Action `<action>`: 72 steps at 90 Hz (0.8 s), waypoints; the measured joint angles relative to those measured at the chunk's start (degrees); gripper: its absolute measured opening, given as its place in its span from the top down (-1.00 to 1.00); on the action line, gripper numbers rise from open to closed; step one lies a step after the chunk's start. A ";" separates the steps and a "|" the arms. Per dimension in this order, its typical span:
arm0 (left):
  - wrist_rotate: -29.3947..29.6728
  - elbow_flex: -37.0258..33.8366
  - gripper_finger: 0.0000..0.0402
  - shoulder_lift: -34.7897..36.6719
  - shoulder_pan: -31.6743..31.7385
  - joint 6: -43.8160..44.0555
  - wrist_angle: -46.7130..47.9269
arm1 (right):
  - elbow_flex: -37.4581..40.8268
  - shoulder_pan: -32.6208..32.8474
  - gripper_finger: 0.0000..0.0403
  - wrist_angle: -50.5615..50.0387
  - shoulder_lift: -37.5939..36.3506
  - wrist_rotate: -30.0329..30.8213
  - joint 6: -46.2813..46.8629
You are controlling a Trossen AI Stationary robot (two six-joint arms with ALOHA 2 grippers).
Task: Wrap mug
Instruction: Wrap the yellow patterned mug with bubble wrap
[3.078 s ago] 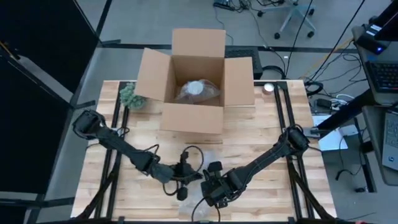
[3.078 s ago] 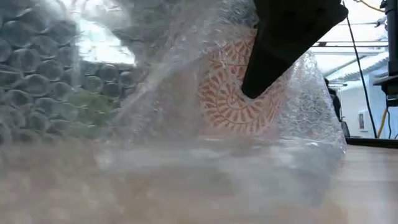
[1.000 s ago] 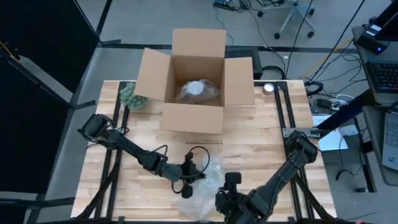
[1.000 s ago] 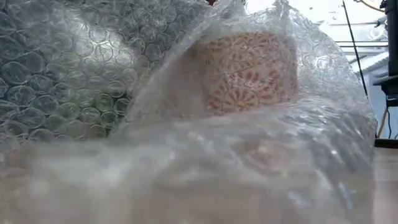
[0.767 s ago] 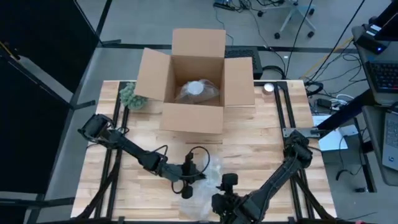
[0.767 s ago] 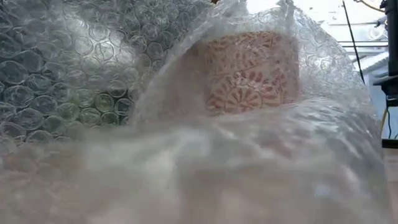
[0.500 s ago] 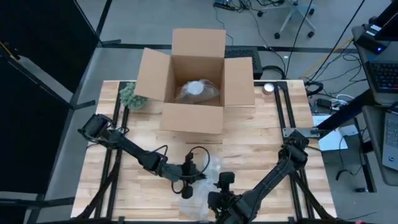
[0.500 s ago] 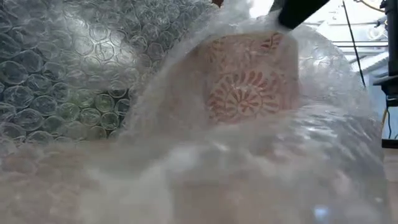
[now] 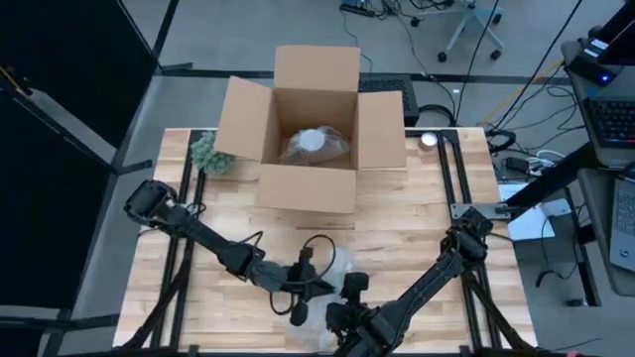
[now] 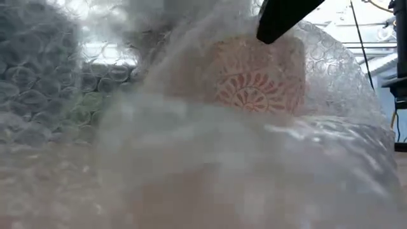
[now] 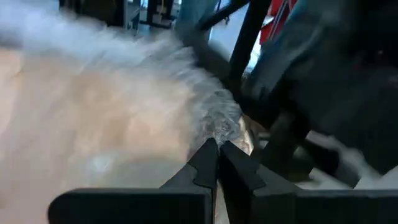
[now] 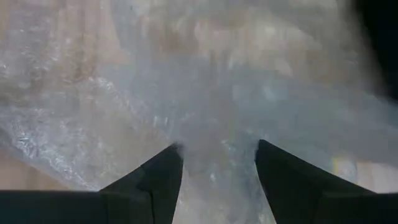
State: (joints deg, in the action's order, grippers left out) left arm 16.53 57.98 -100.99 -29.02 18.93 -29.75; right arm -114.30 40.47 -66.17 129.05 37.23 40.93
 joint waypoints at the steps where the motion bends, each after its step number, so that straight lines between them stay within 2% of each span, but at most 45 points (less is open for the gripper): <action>1: 0.00 0.00 1.00 0.00 0.00 -0.02 -0.01 | 0.00 0.00 0.09 0.00 0.00 0.00 0.00; 30: 0.01 -0.17 1.00 -2.85 1.05 -1.43 0.31 | -0.68 0.10 0.09 -1.64 -1.40 -1.45 0.05; 57: -1.73 -0.17 1.00 -7.78 2.05 1.33 -0.15 | -7.04 2.84 0.09 -12.72 -5.27 -5.40 1.36; 65: -1.73 -0.15 1.00 -8.09 2.05 1.53 -0.72 | -7.11 2.63 0.09 -12.43 -5.76 -2.78 0.06; 72: -1.77 -0.15 1.00 -8.11 2.05 1.52 -1.02 | -6.55 1.36 0.09 -9.58 -5.22 -3.74 -2.32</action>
State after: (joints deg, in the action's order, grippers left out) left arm 14.76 57.82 -109.10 -26.96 20.45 -30.77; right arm -120.85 41.83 -75.75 123.84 33.49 38.61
